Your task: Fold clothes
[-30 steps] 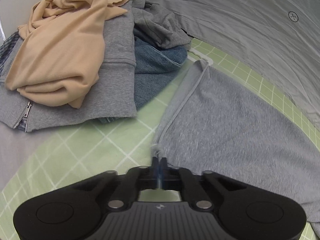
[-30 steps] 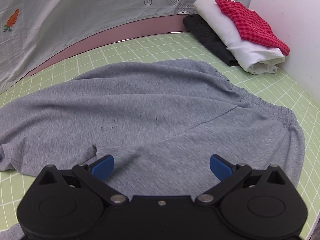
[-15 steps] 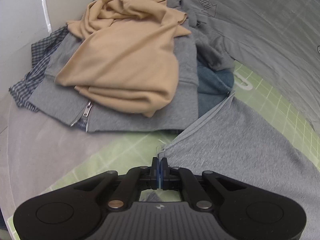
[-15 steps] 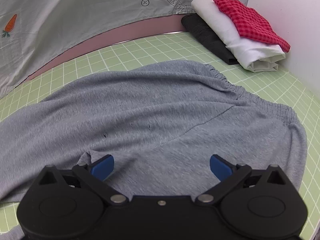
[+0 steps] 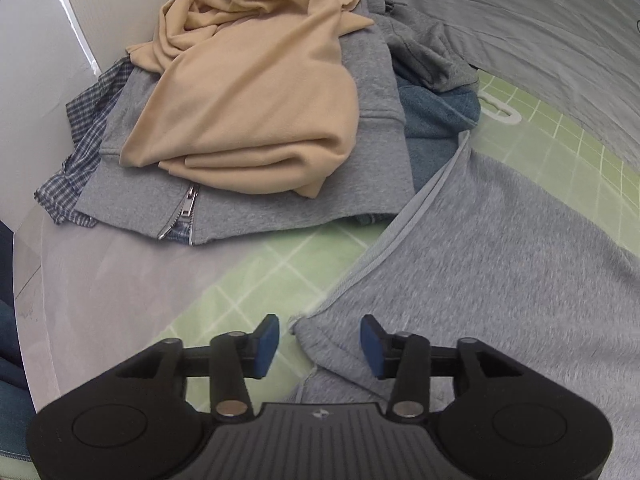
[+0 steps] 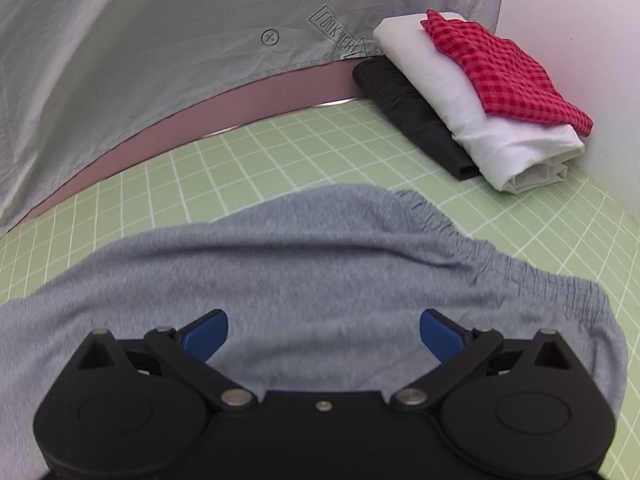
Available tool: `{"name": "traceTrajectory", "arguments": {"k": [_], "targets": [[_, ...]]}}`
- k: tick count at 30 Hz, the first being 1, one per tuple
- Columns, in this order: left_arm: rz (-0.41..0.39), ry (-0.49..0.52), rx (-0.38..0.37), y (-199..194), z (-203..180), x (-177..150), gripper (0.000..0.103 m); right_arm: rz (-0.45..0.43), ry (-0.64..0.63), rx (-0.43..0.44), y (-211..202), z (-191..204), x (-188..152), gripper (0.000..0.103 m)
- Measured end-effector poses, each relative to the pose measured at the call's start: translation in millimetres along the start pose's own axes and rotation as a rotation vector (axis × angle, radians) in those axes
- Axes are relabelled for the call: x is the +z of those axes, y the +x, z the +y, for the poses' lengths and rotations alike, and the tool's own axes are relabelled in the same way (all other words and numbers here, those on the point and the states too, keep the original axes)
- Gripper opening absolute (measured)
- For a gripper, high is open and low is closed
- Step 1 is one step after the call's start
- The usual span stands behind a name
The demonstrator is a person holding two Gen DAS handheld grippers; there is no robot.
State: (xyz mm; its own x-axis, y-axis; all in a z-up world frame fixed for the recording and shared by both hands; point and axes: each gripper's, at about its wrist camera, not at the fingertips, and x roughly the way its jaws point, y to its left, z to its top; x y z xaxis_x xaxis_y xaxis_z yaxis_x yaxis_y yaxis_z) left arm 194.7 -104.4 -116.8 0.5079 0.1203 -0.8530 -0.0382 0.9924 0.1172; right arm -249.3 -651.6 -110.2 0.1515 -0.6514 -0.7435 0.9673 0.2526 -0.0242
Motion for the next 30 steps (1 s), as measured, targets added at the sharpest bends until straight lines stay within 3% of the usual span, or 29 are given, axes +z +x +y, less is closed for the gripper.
{"name": "traceTrajectory", "arguments": {"k": [4, 7, 9, 11, 16, 19, 20, 23, 28, 30], "targets": [[-0.018, 0.024, 0.011, -7.1, -20.8, 3.0, 0.061, -0.015, 0.07, -0.025, 25.0, -22.2, 29.8, 0.102], [-0.015, 0.039, -0.006, -6.6, -39.7, 1.3, 0.061, -0.015, 0.162, -0.015, 49.5, -45.4, 46.6, 0.087], [-0.004, 0.04, -0.024, -5.4, -51.4, -0.2, 0.061, -0.007, 0.127, -0.043, 67.3, -50.6, 53.8, 0.075], [0.005, 0.028, -0.038, -5.1, -61.3, -3.2, 0.061, 0.002, 0.07, -0.044, 80.7, -51.4, 58.2, 0.069], [0.027, 0.054, -0.048, -0.7, -86.5, -13.8, 0.061, 0.034, -0.039, 0.007, 102.1, -42.3, 62.0, 0.064], [0.017, 0.068, -0.036, -0.6, -93.8, -17.8, 0.062, 0.034, -0.054, 0.028, 109.0, -42.8, 62.9, 0.052], [0.015, 0.07, -0.033, -0.4, -94.7, -17.8, 0.062, 0.027, -0.056, 0.029, 109.8, -44.7, 64.3, 0.038], [0.016, 0.06, -0.036, 2.1, -93.1, -15.1, 0.066, 0.006, -0.057, 0.002, 115.1, -49.9, 70.9, 0.026], [0.009, 0.073, -0.048, 3.9, -92.3, -12.8, 0.074, -0.004, -0.011, -0.062, 137.7, -60.6, 88.7, 0.024], [0.009, 0.067, -0.054, 4.5, -92.1, -12.5, 0.074, 0.007, 0.001, -0.062, 144.2, -62.2, 95.2, 0.03]]}}
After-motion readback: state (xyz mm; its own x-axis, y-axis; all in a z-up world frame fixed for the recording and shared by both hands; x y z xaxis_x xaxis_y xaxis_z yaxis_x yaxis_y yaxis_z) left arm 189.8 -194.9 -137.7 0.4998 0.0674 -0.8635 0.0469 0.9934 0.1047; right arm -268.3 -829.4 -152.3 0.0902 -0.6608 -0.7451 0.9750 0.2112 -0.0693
